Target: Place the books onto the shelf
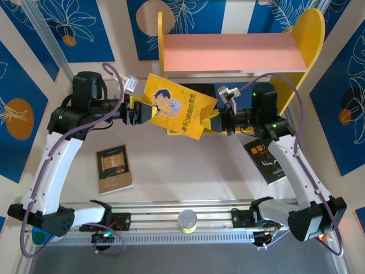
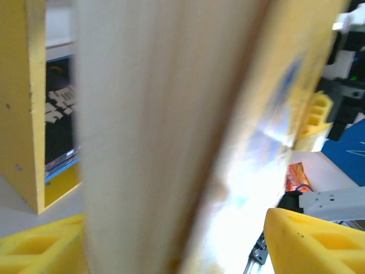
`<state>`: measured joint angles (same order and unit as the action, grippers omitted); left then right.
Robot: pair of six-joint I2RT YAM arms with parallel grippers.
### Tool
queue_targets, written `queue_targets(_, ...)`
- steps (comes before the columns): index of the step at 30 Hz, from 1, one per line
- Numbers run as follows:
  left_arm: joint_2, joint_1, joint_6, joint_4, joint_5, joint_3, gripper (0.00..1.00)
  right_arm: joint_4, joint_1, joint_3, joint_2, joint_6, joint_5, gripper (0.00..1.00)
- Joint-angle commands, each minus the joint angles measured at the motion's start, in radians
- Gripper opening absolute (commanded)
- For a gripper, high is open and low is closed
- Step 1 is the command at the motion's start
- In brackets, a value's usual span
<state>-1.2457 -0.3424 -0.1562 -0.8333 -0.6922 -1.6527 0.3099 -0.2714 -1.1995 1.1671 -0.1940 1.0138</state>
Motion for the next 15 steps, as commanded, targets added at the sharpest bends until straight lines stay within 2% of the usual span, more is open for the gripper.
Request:
queue_targets(1,0.019,0.013,-0.024,0.06,-0.092,0.01,0.7,0.023,-0.005,-0.049,0.007,0.047,0.027,0.0)
queue_targets(3,0.017,0.013,-0.027,0.068,-0.107,0.013,0.67,0.036,-0.006,-0.053,0.014,0.051,0.015,0.0)
queue_targets(10,0.02,0.012,-0.052,0.115,-0.148,0.042,0.42,0.036,-0.004,-0.059,0.031,0.029,-0.017,0.03)
queue_targets(15,0.025,0.013,-0.066,0.142,-0.161,0.059,0.33,0.023,-0.002,-0.063,0.032,0.01,-0.03,0.1)
